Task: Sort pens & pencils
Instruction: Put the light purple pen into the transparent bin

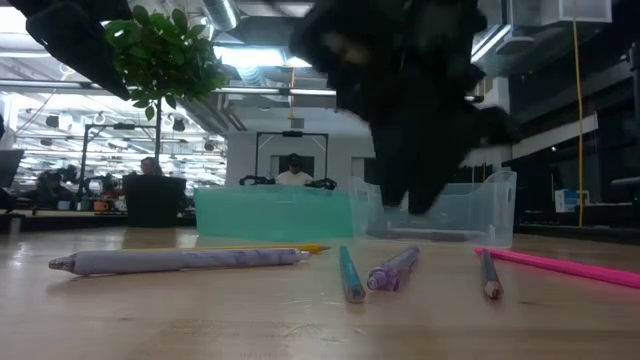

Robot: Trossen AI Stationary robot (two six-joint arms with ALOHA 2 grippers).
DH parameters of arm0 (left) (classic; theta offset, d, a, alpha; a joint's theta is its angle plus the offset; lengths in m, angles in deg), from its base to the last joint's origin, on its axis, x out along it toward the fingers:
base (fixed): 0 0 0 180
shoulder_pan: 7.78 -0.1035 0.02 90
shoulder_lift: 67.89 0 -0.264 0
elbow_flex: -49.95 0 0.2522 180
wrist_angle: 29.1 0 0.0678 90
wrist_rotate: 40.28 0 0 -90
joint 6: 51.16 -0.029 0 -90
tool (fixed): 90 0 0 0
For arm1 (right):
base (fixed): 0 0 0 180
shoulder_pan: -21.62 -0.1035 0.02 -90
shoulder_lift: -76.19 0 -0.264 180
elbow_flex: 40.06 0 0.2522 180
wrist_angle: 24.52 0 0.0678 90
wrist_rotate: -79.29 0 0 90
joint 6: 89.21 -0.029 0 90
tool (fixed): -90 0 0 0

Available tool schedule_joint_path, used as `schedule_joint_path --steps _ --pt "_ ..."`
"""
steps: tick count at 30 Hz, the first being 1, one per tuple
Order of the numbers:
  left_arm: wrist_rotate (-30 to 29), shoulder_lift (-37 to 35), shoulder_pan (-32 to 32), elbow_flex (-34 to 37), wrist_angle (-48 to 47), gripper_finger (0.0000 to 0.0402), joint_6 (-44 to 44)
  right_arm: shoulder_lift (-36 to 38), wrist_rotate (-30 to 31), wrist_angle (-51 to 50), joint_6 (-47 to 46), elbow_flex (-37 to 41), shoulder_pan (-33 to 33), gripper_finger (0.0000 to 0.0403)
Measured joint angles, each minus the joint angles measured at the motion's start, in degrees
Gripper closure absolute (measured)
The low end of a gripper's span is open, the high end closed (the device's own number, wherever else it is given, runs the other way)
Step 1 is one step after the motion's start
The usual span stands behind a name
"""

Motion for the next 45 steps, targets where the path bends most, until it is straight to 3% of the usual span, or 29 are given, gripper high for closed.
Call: schedule_joint_path --steps 13,45 --pt "0.0 0.0 -0.02 0.0 0.0 0.0286 0.0 -1.73 -2.97 0.43 -5.85 0.02 1.63 0.0295" --pt "-0.02 0.0 -0.01 0.0 0.0 0.0286 0.0 -2.75 -0.89 -2.45 -13.33 0.64 3.17 0.0295"
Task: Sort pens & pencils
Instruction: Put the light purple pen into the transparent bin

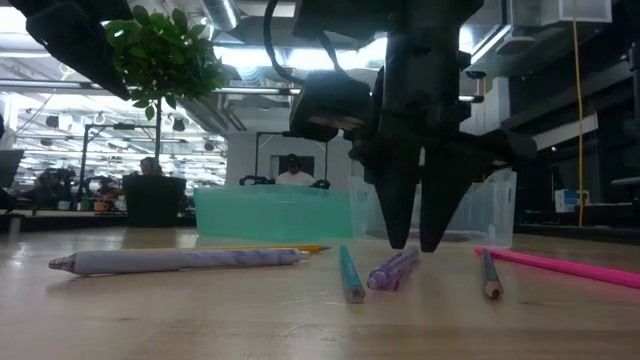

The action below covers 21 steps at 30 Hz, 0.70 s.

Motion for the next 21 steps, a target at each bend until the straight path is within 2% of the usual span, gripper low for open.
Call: schedule_joint_path --steps 7,21 --pt "0.01 -0.01 0.01 0.0 0.0 0.0286 -0.01 -2.99 -2.78 0.08 0.37 -0.31 0.67 0.0294" --pt "0.02 0.0 0.01 0.0 -0.01 0.0286 -0.02 -3.35 -2.35 -0.16 1.4 -0.23 0.6 0.0295"
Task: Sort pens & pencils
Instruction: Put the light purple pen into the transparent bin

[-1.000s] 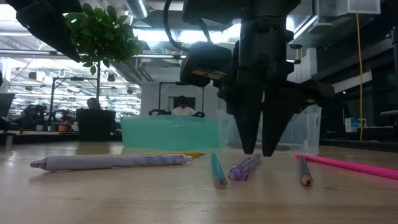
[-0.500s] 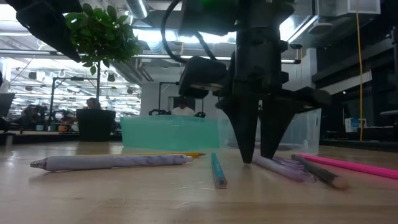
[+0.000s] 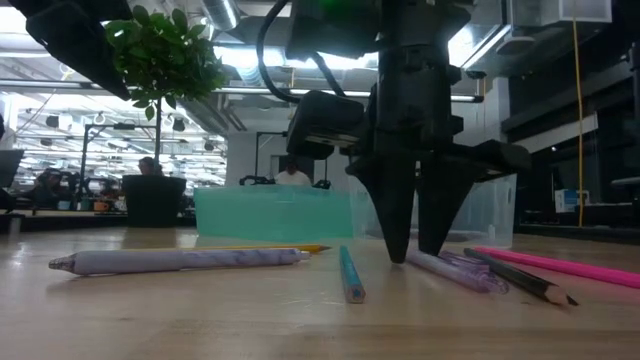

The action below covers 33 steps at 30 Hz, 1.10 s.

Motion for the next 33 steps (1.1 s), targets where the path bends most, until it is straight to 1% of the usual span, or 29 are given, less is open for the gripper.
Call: schedule_joint_path --steps 4,11,14,21,28,33 --pt "-0.02 0.0 -0.02 0.0 0.0 0.0286 0.0 -0.22 0.51 -1.42 0.29 -1.18 -0.07 0.0304" --pt "-0.01 0.0 -0.02 0.0 0.0 0.0286 0.0 -0.71 3.05 -5.47 3.22 -4.87 -0.19 0.036" --pt "0.0 0.0 -0.02 0.0 -0.02 0.0286 0.0 -0.81 3.22 -6.18 3.6 -5.45 -0.17 0.0374" --pt "-0.02 0.0 0.0 0.0 -0.02 0.0286 0.0 -0.81 4.04 -6.69 3.45 -5.54 -0.14 0.0361" --pt "-0.01 0.0 -0.02 0.0 -0.02 0.0286 0.0 -0.74 4.57 -6.25 3.59 -5.76 -0.09 0.0374" --pt "0.0 0.0 -0.02 0.0 -0.02 0.0286 0.0 -0.74 5.61 -6.57 3.95 -8.46 -0.02 0.0372"
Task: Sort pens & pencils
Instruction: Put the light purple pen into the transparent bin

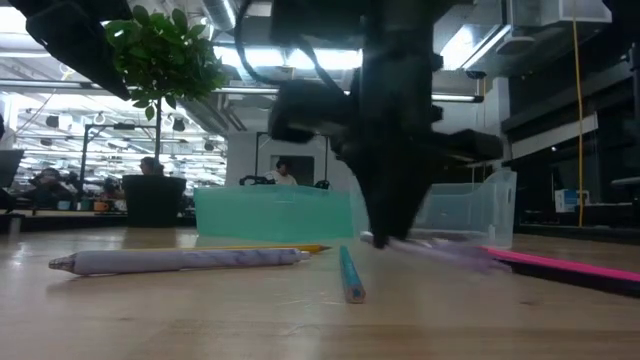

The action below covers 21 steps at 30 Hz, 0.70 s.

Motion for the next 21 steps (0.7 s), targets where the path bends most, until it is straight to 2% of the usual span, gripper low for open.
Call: schedule_joint_path --steps 6,15,18,21 --pt "-0.02 -0.02 0.01 0.0 0.0 0.0286 0.0 0.02 1.0 -8.39 1.35 -6.75 -0.02 0.0376" --pt "-0.02 0.0 0.01 0.0 0.0 0.0286 0.0 0.24 8.72 -36.65 3.39 -22.72 1.36 0.0376" --pt "0.0 0.0 0.01 0.0 0.0 0.0286 0.0 1.13 12.94 -35.61 7.84 -24.1 3.43 0.0376" --pt "0.0 0.0 0.02 0.0 0.0 0.0286 0.0 1.6 14.47 -36.04 13.47 -24.28 6.89 0.0376"
